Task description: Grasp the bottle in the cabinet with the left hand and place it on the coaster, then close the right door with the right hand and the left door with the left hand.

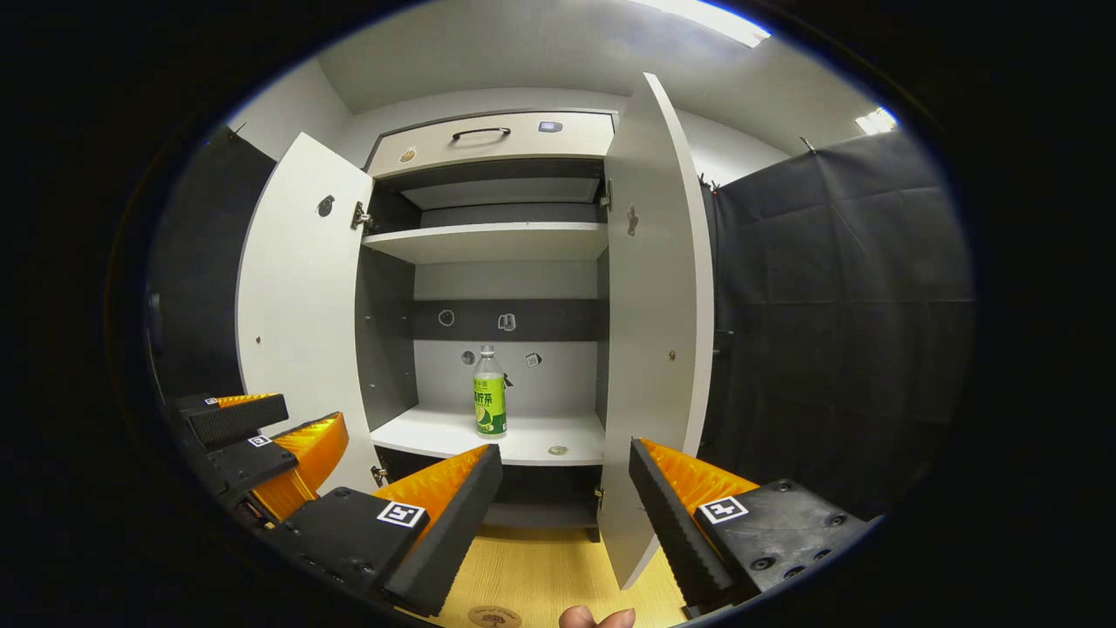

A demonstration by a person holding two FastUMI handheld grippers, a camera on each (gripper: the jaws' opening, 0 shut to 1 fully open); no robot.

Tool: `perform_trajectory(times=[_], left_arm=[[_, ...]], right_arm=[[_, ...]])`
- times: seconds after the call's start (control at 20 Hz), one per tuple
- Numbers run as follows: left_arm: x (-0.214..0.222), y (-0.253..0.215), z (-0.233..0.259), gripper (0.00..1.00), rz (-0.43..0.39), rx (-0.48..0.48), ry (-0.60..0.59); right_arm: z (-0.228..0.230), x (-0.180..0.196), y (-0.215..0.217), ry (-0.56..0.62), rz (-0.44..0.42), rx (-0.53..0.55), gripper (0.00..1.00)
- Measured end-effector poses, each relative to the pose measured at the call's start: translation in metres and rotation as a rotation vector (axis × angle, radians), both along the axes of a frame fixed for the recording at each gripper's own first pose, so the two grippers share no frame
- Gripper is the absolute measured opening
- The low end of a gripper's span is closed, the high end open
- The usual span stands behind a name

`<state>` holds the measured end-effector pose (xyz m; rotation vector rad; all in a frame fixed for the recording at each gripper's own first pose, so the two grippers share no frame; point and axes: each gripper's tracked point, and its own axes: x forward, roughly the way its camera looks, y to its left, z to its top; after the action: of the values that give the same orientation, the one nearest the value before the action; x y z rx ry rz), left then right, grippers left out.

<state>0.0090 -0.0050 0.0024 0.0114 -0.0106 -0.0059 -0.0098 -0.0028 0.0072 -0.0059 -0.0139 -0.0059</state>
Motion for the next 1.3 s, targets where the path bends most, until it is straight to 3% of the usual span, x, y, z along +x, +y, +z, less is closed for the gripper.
perform_trajectory(times=[0.35, 0.75, 1.3], left_arm=[[0.073, -0.027, -0.009, 0.98, -0.050, -0.040, -0.003], [0.212, -0.049, -0.031, 0.98, -0.085, -0.082, 0.004], [0.364, -0.057, -0.075, 0.98, -0.065, -0.016, 0.036]], right_arm=[[0.004, -0.010, -0.017, -0.015, 0.017, 0.010, 0.98], [0.010, -0.012, -0.032, -0.047, 0.024, 0.033, 0.98], [0.004, -0.008, -0.033, -0.057, 0.059, -0.005, 0.98]])
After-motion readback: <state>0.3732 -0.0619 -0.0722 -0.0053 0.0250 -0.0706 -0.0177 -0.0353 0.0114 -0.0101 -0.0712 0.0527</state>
